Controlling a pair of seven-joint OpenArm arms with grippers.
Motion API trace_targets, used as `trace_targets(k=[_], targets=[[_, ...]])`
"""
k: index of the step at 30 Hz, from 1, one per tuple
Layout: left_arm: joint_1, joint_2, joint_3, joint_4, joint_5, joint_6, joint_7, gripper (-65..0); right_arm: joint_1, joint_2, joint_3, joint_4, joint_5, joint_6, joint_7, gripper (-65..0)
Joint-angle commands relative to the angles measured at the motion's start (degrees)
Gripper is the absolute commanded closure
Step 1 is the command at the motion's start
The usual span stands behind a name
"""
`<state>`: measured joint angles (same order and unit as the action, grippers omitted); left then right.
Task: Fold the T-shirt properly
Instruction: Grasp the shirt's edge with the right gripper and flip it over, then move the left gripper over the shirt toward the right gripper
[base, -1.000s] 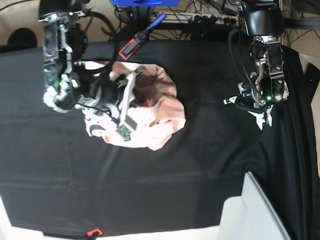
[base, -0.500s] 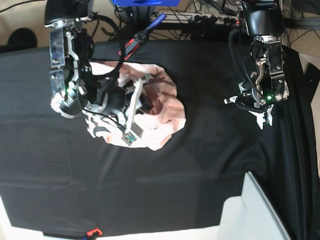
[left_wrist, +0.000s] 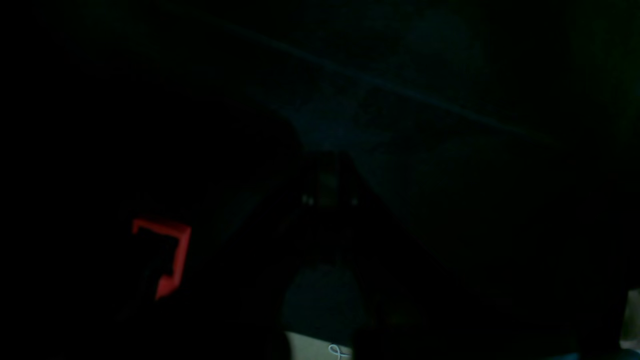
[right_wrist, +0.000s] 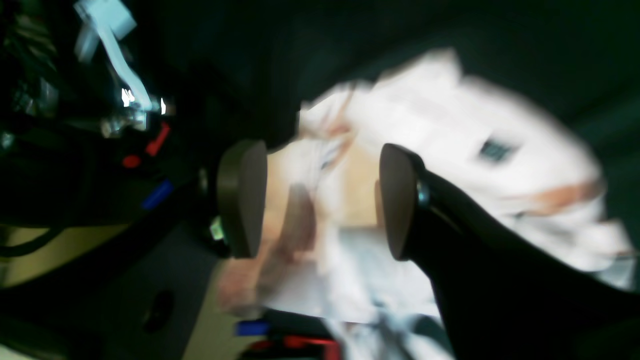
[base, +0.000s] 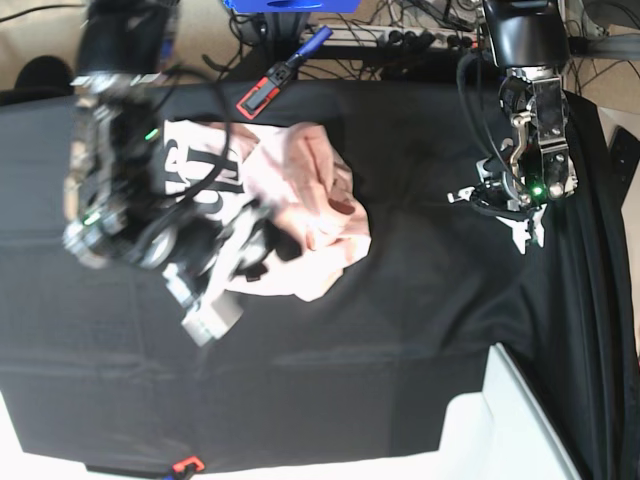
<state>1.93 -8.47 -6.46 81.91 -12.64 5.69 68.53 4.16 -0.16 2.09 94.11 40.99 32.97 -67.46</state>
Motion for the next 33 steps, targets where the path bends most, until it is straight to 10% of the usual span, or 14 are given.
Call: trace_targets(k=[1, 6, 13, 20, 33], targets=[[-0.2, -0.5, -0.1, 1.3, 0.1, -0.3, -0.4, 0.0, 1.2, 1.4, 0.4, 1.1, 1.6, 0.3, 0.8, -34.5], [2.7, -4.0, 10.5, 2.2, 0.5, -4.3, -3.8, 0.0, -1.9, 4.9, 1.2, 1.1, 2.3, 0.3, 1.8, -31.0], [7.8, -10.7, 29.1, 2.4, 0.7, -4.6, -19.8, 0.0, -8.9, 9.4, 4.6, 1.1, 2.3, 0.7, 8.1, 0.0], [10.6, -13.0, 36.2, 2.9, 0.7, -4.6, -30.2, 0.0, -12.8, 11.5, 4.6, 3.5, 2.2, 0.7, 8.4, 0.0], [14.7, -12.6, 36.0, 15.2, 0.1, -4.6, -30.4, 0.0, -14.0, 13.7, 17.8, -6.0, 1.3, 0.4, 5.9, 0.0]])
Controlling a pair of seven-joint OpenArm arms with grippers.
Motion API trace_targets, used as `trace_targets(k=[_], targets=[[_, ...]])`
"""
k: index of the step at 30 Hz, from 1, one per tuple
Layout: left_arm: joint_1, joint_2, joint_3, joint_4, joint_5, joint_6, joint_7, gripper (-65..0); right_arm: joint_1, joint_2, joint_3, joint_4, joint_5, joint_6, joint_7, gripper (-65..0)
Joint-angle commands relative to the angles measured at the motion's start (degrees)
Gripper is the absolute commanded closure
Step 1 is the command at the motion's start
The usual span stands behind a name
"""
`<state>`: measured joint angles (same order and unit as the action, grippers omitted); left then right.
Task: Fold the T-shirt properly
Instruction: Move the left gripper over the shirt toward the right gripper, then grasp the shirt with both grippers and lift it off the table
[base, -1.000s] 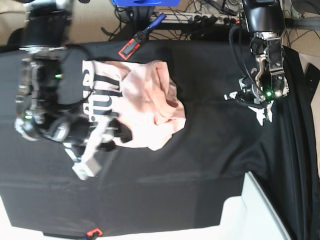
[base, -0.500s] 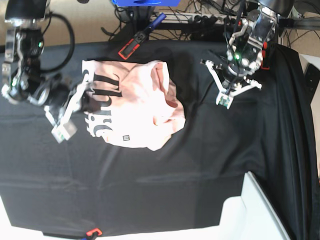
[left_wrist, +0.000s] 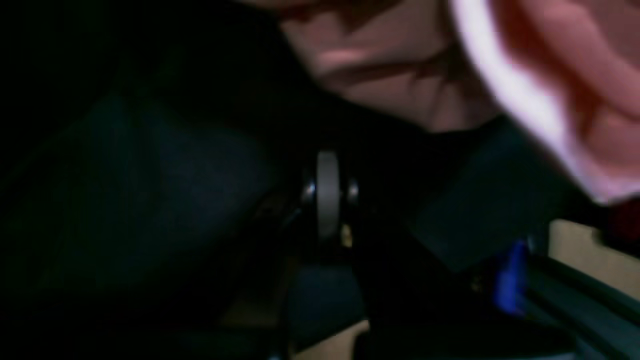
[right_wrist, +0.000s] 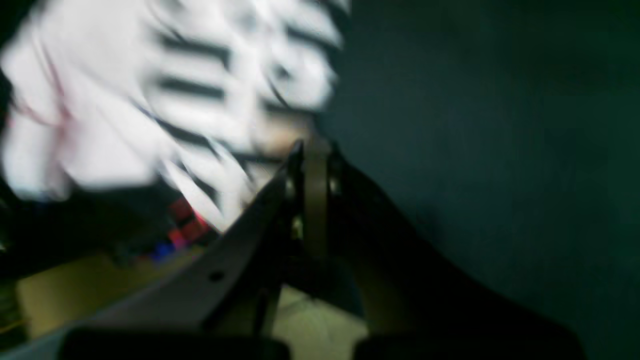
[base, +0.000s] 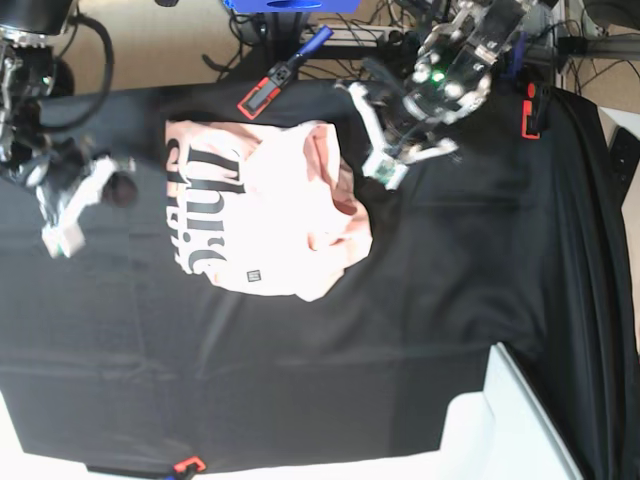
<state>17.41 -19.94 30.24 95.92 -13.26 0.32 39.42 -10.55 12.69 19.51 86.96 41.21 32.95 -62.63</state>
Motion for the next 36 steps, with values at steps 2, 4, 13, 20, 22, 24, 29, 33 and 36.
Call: trace_targets(k=[2, 4, 13, 20, 22, 24, 29, 33, 36], targets=[[1.5, -1.3, -3.3, 5.0, 0.7, 0.8, -1.3, 0.0, 0.5, 1.8, 0.0, -1.0, 0.1, 0.4, 1.1, 0.0], [2.6, -1.2, -5.1, 7.5, 0.7, 0.8, -1.3, 0.0, 0.0, 1.9, -0.1, -2.4, -1.9, 0.4, 1.2, 0.0], [-4.0, 3.9, 0.0, -2.2, 0.7, 0.8, 0.0, 0.0, -0.3, -1.6, -0.3, -4.4, -12.6, 0.4, 0.8, 0.0], [-12.1, 9.4, 0.4, -12.7, 0.8, 0.8, 1.1, 0.0, -0.4, -2.8, -5.0, -7.4, -14.1, 0.4, 1.1, 0.0], [-14.3, 11.0, 0.4, -15.0, 1.1, 0.8, 1.1, 0.0, -0.5, -3.0, -7.1, -7.4, -14.1, 0.4, 1.1, 0.0], [-17.0, 12.8, 0.4, -17.6, 1.3, 0.8, 1.2, 0.0, -0.3, -3.9, -9.1, -7.4, -14.1, 0.4, 1.2, 0.0], [-23.4, 17.0, 0.4, -26.1, 1.3, 0.8, 0.9, 0.0, 0.0, -5.7, -13.0, -7.4, -14.3, 0.4, 1.2, 0.0], [-28.8, 20.9, 0.8, -32.6, 1.3, 0.7, 0.7, 0.0, 0.4, -6.5, -15.8, -7.2, -14.3, 0.4, 1.2, 0.0], [-33.1, 22.9, 4.9, -36.8, 1.3, 0.7, 0.5, 0.0, 0.4, -8.2, -17.8, -7.0, -14.3, 0.4, 1.2, 0.0]])
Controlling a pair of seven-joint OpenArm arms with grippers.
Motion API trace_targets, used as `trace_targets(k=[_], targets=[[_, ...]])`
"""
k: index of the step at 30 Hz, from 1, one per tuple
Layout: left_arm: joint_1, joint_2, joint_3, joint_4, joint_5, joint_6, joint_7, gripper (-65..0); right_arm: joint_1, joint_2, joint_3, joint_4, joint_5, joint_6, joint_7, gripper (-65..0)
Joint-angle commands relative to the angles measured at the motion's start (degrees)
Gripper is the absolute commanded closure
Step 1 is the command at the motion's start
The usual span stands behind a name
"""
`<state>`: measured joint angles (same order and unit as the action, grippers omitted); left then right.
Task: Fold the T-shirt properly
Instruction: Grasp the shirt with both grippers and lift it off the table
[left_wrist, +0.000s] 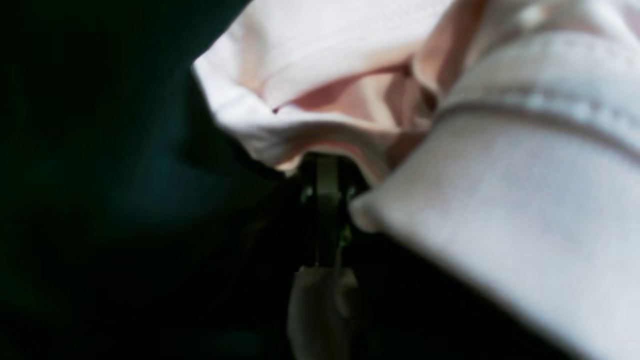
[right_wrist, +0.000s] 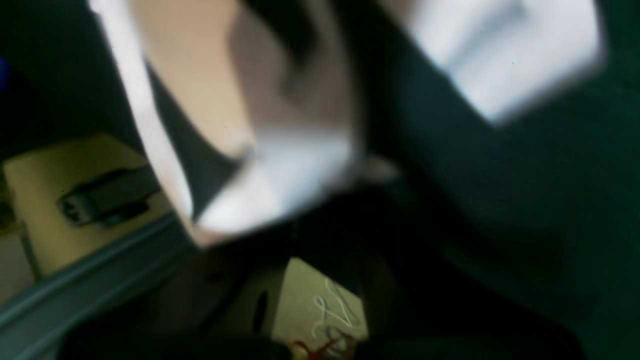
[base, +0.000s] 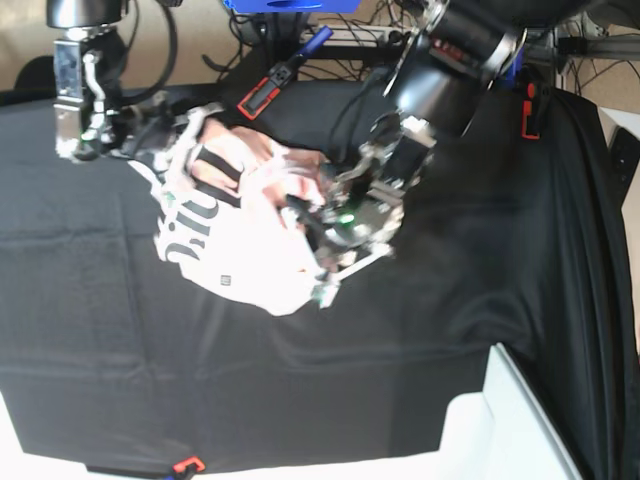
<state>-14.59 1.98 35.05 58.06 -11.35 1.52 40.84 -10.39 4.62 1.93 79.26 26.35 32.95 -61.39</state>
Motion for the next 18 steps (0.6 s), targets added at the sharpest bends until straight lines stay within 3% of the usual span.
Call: trace_targets(k=[1, 9, 18], targets=[[-2.3, 1.8, 1.2, -0.4, -0.6, -0.5, -1.6, 0.0, 0.2, -0.4, -0.8, 0.7, 0.6, 0.4, 0.0, 0.0], [-9.1, 6.8, 3.2, -10.2, -0.6, -0.5, -8.5, 0.0, 1.7, -2.6, -4.1, 0.6, 0.6, 0.4, -0.1, 0.0], [-16.3, 7.0, 3.0, -18.5, -1.1, -0.5, -18.6, 0.0, 5.1, -3.1, -8.1, 0.5, 0.5, 0.3, -0.5, 0.0]])
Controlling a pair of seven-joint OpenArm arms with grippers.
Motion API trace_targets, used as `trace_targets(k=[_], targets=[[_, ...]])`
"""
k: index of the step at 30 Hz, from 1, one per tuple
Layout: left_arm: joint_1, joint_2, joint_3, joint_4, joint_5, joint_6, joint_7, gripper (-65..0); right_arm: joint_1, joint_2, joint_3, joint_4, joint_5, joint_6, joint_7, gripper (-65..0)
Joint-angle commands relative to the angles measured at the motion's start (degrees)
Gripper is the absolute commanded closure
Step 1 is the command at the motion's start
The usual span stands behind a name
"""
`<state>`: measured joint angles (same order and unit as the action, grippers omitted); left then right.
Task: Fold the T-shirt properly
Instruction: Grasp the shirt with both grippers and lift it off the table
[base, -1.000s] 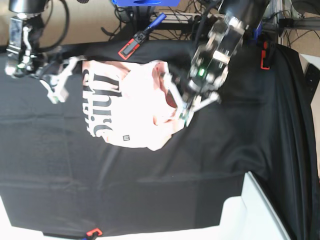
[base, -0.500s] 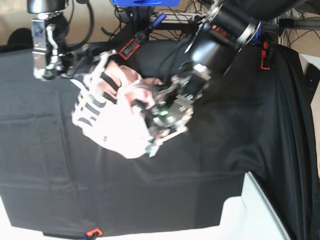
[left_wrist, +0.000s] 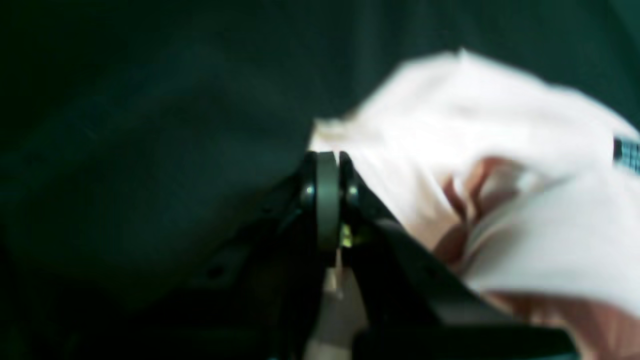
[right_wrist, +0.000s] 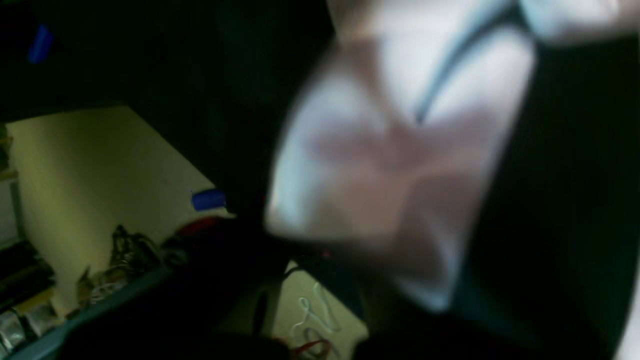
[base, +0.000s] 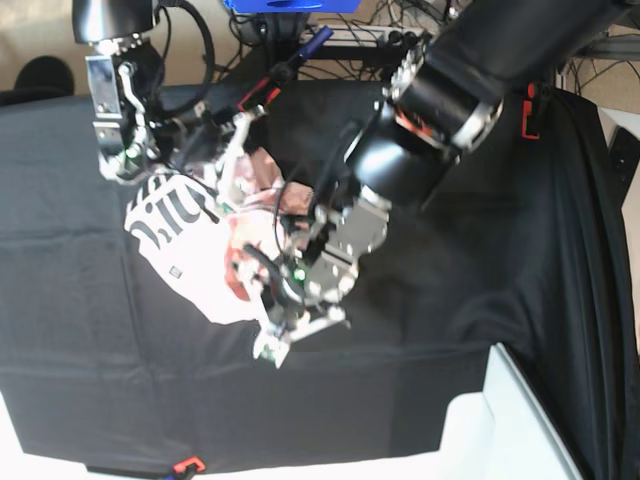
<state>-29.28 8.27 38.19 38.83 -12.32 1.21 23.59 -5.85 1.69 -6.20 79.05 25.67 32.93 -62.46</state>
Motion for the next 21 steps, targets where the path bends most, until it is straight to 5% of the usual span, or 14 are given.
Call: trace_targets(k=[1, 4, 7, 13, 21], targets=[[-2.2, 0.7, -0.3, 0.8, -0.2, -0.2, -1.6, 0.0, 0.5, -0.2, -0.4, 1.1, 1.2, 0.2, 0.5, 0.0], [-3.1, 0.7, -0.5, 4.5, -0.3, -0.2, -0.9, 0.0, 0.3, -0.2, -0.2, 1.2, 1.4, -4.3, -1.1, 0.0], [-2.5, 0.7, -0.5, 9.9, -0.3, -0.2, 7.2, 0.0, -1.1, -0.1, 0.3, 1.3, 1.5, -7.0, -2.6, 0.0], [6.0, -6.1, -2.5, 27.5, -0.3, 0.1, 16.9, 0.0, -7.2, -0.1, 5.0, 7.9, 1.5, -7.2, -2.3, 0.0], [21.8, -10.4, -11.9, 48.1, 0.4, 0.1, 30.2, 0.0, -6.3, 1.6, 13.5, 10.0, 1.2, -7.2, -3.8, 0.0]])
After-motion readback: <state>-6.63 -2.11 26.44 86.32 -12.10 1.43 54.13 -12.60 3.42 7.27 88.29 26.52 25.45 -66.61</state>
